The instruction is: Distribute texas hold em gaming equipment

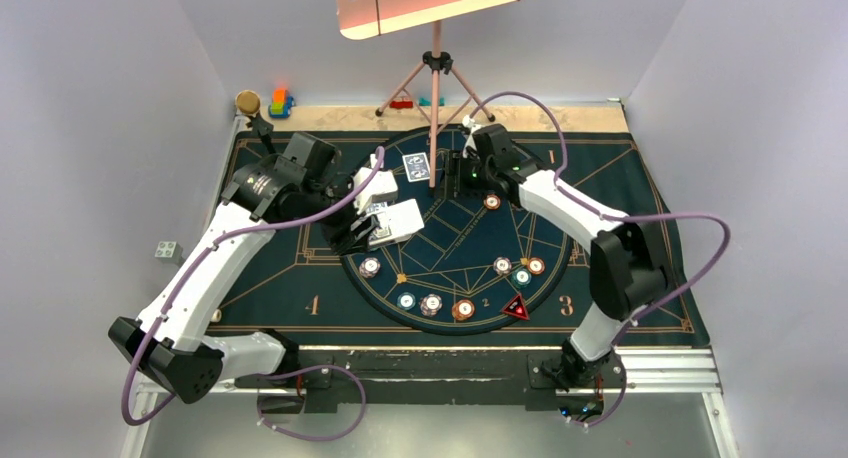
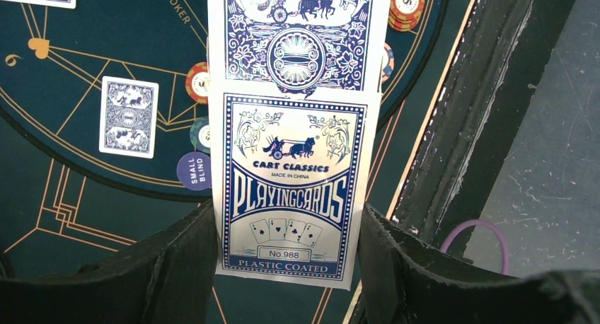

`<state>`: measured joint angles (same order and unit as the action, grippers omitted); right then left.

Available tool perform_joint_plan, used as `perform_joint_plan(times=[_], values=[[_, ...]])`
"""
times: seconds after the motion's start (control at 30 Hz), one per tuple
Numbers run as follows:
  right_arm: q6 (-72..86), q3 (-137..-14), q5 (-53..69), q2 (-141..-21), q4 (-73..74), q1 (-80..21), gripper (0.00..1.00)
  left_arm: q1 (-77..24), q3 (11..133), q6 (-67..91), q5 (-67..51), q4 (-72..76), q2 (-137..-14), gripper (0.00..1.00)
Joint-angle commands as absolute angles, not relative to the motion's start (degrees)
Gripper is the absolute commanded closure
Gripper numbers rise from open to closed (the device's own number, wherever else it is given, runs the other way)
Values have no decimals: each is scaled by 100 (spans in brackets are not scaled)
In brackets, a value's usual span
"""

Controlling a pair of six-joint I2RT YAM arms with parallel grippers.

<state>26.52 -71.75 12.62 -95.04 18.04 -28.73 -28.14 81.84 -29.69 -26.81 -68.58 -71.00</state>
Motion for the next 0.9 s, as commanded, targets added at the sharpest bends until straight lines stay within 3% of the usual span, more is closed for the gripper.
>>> perform_joint_plan(times=[0.0, 0.27, 0.43, 0.67, 0.87], values=[[2462, -7862, 1104, -9825, 1717, -2985, 39, -2763, 8119, -3114, -2747, -6757, -6924, 100], [2670, -7682, 1208, -9614, 1434, -2948, 25, -2767, 7886, -3125, -2741, -6680, -6877, 100], [2585, -8779, 917, -10583, 1444, -3290, 25, -2768, 7983, -3026, -2838, -6676, -6901, 100], [2385, -10793, -727, -12407, 2230, -3799, 24, -2768, 7977, -3032, -2821, -6860, -6708, 100], [2498, -11904, -1100, -13399, 2608, -3924, 24, -2757, 7890, -3098, -2782, -7058, -6518, 100]])
